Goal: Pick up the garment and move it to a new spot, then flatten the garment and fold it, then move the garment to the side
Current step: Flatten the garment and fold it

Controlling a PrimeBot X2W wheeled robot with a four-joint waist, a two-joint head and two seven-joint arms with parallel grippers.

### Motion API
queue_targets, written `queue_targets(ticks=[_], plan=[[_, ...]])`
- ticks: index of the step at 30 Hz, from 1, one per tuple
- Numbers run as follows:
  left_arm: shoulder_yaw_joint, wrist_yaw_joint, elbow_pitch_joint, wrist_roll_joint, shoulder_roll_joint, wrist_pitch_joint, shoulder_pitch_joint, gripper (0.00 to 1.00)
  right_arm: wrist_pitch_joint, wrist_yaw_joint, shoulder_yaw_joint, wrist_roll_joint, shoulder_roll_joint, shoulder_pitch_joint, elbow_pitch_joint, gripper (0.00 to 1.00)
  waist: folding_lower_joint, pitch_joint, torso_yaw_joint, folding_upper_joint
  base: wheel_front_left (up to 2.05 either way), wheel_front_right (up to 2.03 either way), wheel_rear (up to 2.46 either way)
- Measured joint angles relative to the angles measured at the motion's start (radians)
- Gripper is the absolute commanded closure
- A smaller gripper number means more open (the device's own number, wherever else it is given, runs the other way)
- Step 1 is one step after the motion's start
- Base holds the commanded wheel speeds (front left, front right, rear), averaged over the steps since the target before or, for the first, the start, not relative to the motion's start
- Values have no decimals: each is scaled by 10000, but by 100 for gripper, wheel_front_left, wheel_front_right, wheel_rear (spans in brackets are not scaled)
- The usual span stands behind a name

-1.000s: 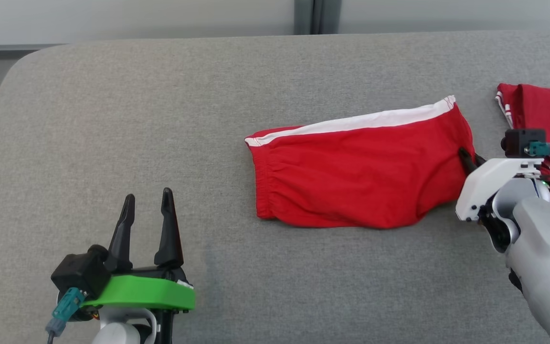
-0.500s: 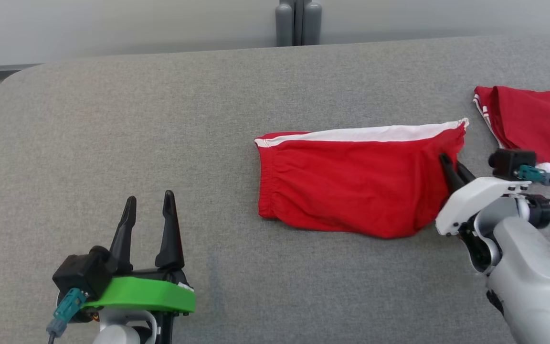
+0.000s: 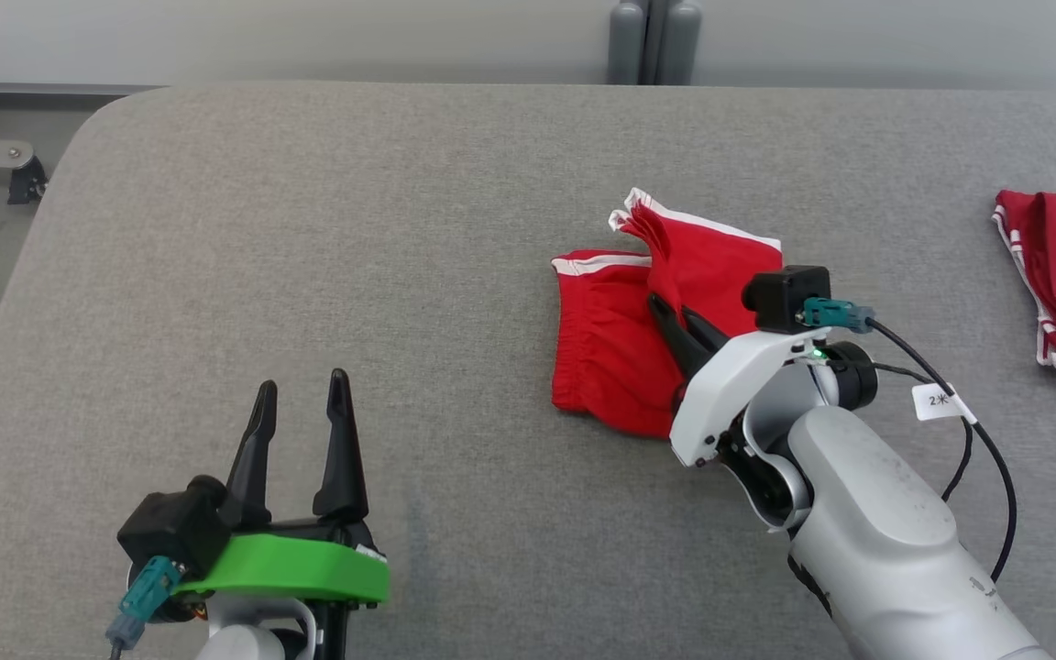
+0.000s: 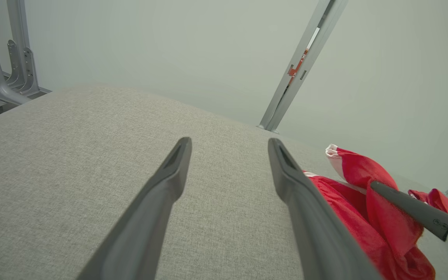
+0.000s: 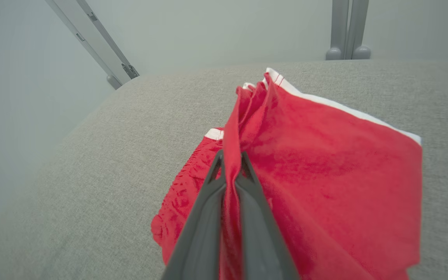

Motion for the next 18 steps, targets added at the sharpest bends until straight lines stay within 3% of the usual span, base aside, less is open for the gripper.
queue_targets(ticks=[7,13,15,16,18], plan=[[25,-36,117,-12,-63,-75,-9,0,65,-2,23,-140,150,-157,499,100,0,64,491,0,0,0,0],[48,-40,186,-12,-113,-96,-14,0,17,-2,332,-52,192,-476,817,100,0,134,517,0,0,0,0],[31,-82,219,-12,-121,-121,-25,0,-79,-4,635,86,194,-546,859,55,0,142,478,0,0,0,0],[17,-84,240,-12,-130,-121,-32,0,-155,-4,807,222,199,-567,857,0,0,145,456,0,0,0,0],[10,-86,261,-12,-140,-132,-36,0,-328,-4,1174,541,198,-582,767,0,0,143,406,0,0,0,0]])
